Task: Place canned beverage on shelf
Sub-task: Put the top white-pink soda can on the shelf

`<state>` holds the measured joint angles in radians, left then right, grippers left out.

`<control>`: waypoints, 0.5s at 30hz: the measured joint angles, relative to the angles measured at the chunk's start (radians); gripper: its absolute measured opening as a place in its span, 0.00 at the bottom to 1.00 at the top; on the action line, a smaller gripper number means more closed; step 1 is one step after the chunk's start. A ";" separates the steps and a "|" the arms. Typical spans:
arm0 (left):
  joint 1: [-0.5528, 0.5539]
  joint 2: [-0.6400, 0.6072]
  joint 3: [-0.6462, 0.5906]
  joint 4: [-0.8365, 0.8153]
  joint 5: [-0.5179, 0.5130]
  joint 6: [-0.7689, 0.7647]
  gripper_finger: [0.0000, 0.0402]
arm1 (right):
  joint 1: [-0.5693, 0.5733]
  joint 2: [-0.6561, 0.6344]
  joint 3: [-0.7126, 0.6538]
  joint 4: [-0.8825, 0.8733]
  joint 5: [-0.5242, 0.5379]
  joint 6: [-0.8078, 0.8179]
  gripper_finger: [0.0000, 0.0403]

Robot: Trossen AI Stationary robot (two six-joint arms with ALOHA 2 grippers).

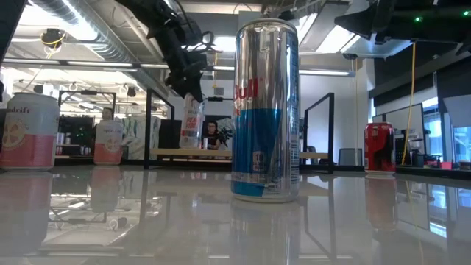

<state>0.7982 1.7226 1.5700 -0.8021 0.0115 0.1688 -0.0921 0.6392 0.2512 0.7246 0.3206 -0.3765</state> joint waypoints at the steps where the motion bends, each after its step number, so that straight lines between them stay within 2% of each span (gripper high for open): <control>1: 0.000 0.000 0.000 0.000 0.000 0.000 0.65 | 0.000 0.000 0.000 0.000 0.000 0.000 0.00; 15: 0.000 0.000 0.000 -0.024 -0.002 0.001 0.66 | 0.000 0.000 0.000 0.000 0.000 0.000 0.00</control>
<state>0.7982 1.7226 1.5700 -0.8261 0.0097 0.1695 -0.0921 0.6392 0.2512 0.7242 0.3206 -0.3764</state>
